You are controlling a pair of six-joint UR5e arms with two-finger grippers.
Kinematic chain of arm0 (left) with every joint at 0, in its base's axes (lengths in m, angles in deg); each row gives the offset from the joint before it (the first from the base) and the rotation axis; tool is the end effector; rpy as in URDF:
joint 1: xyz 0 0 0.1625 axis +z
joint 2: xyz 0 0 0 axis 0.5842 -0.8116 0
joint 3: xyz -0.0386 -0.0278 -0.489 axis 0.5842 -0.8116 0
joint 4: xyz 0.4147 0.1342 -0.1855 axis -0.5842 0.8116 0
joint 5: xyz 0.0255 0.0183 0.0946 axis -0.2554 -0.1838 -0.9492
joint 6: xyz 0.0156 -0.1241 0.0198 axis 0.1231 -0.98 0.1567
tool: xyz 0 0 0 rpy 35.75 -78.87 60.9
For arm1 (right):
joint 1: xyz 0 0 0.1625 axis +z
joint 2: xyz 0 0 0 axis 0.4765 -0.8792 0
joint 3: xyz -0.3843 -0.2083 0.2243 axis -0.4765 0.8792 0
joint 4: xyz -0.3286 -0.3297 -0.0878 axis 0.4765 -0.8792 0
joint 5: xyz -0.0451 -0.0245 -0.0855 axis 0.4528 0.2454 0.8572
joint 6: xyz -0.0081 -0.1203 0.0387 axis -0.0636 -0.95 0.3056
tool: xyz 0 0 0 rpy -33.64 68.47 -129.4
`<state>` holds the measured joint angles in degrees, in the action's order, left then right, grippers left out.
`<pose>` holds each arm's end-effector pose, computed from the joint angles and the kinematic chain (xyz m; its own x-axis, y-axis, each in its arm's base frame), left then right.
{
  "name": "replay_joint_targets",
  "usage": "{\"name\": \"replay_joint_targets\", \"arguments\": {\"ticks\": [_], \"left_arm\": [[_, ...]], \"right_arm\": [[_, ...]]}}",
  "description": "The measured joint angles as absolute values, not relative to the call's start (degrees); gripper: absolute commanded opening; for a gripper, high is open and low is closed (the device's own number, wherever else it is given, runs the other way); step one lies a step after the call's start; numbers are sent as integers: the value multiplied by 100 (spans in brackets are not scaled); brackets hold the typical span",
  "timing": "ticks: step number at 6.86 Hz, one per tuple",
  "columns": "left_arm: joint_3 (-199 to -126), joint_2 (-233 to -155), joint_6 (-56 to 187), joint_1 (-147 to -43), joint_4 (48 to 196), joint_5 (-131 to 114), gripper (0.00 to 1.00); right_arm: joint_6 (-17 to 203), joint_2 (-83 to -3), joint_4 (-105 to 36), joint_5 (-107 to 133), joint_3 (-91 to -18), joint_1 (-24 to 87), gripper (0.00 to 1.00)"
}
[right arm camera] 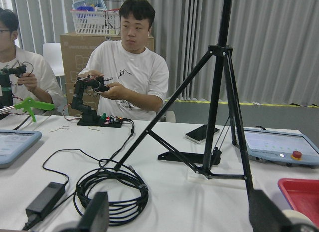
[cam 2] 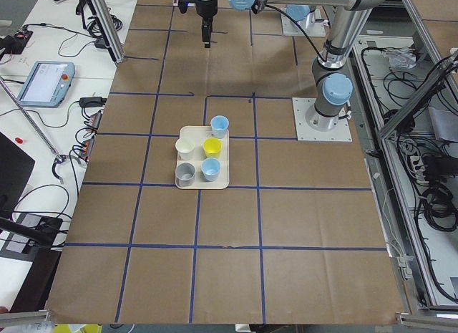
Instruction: Transfer IKEA cup to right arm and place on rack
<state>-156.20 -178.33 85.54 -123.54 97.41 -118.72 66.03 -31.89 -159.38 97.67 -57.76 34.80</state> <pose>-0.1132 -0.5915 0.5365 -0.9986 0.0491 0.0202 0.0492 0.9988 0.0029 -0.1637 -0.7566 0.3767 -0.9969 -0.0620 0.0492 -0.0623 0.2312 -0.9709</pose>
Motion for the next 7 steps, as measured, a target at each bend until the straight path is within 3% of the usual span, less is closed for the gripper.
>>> {"name": "replay_joint_targets", "arguments": {"ticks": [4, 7], "left_arm": [[-15714, -17786, 8615, -12320, 9758, -11886, 99], [-16542, -17242, 9426, -11538, 9639, -12005, 99]], "right_arm": [[7078, -3929, -15807, 9742, -5763, 4565, 100], [7682, -4229, -15844, 9740, -5755, 5471, 100]]}}
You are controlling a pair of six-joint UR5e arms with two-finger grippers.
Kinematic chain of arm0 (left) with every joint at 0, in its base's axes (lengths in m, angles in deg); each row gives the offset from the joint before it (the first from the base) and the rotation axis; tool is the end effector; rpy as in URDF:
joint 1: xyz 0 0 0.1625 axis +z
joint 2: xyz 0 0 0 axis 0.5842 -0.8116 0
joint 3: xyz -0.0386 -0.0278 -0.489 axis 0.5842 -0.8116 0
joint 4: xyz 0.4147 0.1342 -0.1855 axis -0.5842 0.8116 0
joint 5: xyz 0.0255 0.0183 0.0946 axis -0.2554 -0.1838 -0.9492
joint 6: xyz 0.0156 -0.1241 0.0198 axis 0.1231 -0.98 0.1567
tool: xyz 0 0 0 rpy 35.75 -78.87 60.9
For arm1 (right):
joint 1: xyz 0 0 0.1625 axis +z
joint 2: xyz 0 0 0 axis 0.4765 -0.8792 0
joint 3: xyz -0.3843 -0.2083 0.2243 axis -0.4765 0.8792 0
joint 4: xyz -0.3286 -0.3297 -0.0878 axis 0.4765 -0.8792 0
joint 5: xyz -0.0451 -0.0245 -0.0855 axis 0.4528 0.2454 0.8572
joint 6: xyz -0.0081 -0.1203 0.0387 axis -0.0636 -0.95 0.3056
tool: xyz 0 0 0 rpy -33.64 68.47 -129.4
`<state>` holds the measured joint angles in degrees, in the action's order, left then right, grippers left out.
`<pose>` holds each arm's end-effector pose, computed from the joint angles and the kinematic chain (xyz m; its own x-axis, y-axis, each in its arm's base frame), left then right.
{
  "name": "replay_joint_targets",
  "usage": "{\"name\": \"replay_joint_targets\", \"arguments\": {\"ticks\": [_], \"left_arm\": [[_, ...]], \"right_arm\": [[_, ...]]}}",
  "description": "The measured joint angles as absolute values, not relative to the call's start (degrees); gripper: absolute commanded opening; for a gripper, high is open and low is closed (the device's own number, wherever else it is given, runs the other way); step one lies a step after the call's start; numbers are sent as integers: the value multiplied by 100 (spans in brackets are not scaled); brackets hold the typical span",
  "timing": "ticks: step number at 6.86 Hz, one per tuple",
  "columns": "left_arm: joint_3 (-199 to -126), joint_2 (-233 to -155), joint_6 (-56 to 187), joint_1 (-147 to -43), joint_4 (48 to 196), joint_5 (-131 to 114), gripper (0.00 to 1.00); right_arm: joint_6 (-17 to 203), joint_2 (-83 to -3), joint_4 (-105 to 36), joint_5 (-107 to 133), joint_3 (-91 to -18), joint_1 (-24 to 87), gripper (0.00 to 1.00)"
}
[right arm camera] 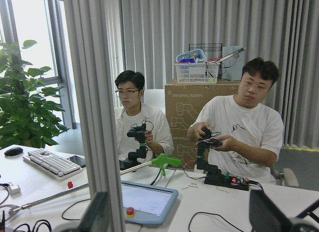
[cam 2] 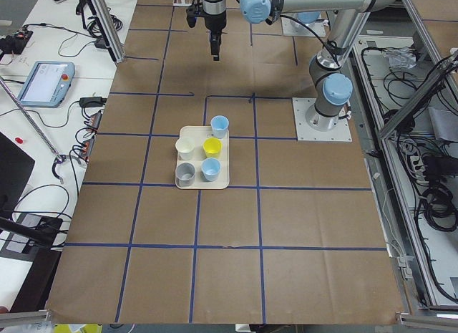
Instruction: Transfer IKEA cup to right arm and place on rack
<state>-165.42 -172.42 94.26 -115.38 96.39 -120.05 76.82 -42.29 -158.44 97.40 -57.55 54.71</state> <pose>-0.0353 -0.5461 0.5072 -0.9982 0.0589 0.0074 0.0591 0.9973 0.0442 0.1101 -0.7181 0.5085 -0.9258 -0.3741 -0.0544 0.0169 0.1028 -0.9946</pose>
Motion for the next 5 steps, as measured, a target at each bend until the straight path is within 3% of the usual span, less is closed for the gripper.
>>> {"name": "replay_joint_targets", "arguments": {"ticks": [5], "left_arm": [[-17160, -16963, 10391, -10585, 9402, -12225, 99]], "right_arm": [[10685, -4414, -16157, 9747, -5742, 6117, 100]]}}
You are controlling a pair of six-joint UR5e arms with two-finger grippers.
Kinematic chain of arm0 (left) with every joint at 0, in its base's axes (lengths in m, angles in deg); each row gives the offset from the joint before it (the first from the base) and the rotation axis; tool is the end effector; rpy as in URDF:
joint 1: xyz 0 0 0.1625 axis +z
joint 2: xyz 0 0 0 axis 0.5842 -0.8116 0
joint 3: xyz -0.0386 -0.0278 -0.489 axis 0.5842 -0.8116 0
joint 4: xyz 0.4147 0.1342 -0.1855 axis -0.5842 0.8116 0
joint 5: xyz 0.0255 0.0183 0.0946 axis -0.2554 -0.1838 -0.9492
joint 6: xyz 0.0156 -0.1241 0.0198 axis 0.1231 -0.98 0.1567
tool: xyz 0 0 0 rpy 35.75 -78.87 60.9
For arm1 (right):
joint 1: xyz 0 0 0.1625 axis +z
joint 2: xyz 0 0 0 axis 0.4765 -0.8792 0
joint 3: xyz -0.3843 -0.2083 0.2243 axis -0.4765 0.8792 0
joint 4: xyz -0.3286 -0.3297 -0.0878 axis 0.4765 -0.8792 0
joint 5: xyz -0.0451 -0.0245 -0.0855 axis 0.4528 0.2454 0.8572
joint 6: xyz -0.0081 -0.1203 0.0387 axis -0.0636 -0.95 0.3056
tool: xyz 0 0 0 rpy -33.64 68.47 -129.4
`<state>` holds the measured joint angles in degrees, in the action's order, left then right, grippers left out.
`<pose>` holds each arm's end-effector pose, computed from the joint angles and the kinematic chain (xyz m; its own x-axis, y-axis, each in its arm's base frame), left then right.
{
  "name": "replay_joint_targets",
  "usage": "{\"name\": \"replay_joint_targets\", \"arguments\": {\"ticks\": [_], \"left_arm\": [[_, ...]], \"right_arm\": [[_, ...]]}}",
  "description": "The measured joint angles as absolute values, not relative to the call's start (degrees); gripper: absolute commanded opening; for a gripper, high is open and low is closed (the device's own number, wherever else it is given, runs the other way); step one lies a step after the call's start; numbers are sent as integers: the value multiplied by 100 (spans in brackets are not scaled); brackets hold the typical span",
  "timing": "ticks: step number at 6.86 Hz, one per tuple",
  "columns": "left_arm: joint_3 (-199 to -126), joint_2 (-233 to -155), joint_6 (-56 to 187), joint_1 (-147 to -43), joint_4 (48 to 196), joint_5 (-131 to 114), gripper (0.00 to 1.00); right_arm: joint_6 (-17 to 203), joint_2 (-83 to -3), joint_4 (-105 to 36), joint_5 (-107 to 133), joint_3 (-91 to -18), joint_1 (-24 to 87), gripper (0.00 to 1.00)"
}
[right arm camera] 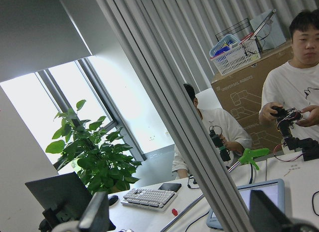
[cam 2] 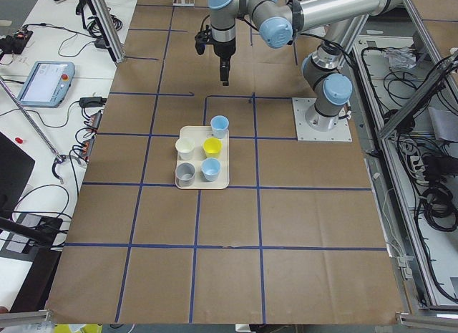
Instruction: Transfer IKEA cup to right arm and place on rack
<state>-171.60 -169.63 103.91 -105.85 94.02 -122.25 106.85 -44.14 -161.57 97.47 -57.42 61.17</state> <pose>0.0507 -0.5165 0.4774 -0.9979 0.0628 -0.0134 0.0617 0.9954 0.0738 0.1902 -0.6847 0.5383 -0.7581 -0.4061 -0.5102 0.4436 0.2522 -0.8600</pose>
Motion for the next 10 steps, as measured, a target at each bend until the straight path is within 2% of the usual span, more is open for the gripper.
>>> {"name": "replay_joint_targets", "arguments": {"ticks": [5, 8, 10], "left_arm": [[-18231, -17640, 10555, -10424, 7344, -12179, 99], [-18330, -18164, 10328, -10448, 7018, -11999, 99], [-18640, -18323, 10235, -10462, 6541, -11926, 99]], "right_arm": [[11732, -4410, -16360, 9709, -5800, 6468, 100], [12571, -4406, -16468, 9748, -5813, 6523, 100], [13016, -4383, -16566, 9750, -5908, 6531, 100]]}}
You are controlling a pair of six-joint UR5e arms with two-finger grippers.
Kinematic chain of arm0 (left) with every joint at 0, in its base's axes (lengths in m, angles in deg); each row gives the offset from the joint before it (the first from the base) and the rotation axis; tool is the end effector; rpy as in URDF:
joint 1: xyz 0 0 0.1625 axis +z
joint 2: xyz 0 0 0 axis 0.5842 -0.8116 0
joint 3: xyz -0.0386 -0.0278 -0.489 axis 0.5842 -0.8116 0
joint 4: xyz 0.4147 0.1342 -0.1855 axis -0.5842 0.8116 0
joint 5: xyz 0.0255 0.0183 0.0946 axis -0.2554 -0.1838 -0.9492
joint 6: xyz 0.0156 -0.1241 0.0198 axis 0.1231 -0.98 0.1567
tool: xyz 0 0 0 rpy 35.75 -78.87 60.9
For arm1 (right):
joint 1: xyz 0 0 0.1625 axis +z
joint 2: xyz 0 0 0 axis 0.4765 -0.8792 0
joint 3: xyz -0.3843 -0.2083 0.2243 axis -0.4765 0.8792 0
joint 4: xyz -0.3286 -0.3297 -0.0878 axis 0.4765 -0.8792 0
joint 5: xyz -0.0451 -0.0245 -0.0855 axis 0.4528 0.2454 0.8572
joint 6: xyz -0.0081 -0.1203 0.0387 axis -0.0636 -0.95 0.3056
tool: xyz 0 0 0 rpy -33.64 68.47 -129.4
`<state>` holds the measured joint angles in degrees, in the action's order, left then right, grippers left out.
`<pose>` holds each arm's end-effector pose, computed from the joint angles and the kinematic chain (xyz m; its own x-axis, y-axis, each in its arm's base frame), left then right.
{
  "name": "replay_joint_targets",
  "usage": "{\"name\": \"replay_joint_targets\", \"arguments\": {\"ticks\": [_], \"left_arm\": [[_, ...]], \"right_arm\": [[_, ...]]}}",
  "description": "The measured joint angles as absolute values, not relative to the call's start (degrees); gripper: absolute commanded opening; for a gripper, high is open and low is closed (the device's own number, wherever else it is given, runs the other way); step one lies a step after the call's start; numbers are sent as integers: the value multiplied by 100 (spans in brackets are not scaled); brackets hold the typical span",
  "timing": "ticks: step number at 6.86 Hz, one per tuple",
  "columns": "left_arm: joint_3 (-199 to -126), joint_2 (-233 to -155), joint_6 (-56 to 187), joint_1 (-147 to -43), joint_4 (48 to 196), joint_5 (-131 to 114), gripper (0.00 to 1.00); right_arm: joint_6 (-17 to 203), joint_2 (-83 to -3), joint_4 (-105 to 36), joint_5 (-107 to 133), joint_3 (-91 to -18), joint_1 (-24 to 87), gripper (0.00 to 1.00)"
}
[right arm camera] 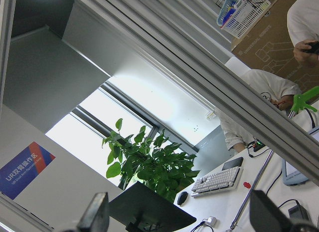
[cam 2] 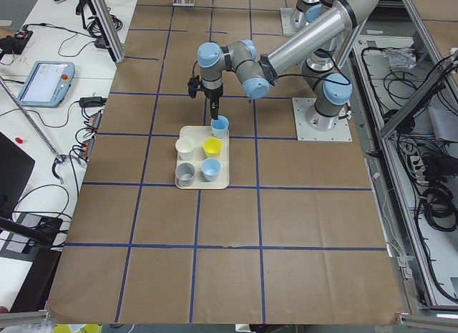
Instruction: Transfer IKEA cup to right arm and place on rack
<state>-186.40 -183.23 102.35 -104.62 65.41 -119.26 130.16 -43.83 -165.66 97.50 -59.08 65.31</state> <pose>0.0708 -0.5571 0.2634 -0.9994 0.0113 0.0316 0.0129 0.9986 0.0507 0.2385 -0.6614 0.5274 -0.4978 -0.3395 -0.7981 0.6789 0.4201 -0.6022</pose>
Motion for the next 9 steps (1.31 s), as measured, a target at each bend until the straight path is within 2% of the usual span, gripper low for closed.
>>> {"name": "replay_joint_targets", "arguments": {"ticks": [4, 5, 6, 7, 8, 9], "left_arm": [[-19030, -18420, 10260, -10435, 6076, -11966, 96], [-19030, -18455, 10275, -10429, 6065, -11967, 74], [-19031, -18473, 10283, -10425, 6063, -11975, 45], [-19031, -18483, 10292, -10423, 6065, -12019, 20], [-19031, -18496, 10298, -10422, 6069, -12092, 1], [-19030, -18503, 10300, -10421, 6076, -12141, 0]], "right_arm": [[13343, -4345, -16597, 9741, -5954, 6532, 100], [13346, -4342, -16598, 9743, -5953, 6532, 100], [13347, -4342, -16596, 9741, -5954, 6535, 100], [13347, -4339, -16594, 9740, -5957, 6538, 100], [13347, -4336, -16596, 9739, -5960, 6540, 100], [13347, -4331, -16598, 9739, -5960, 6541, 100]]}}
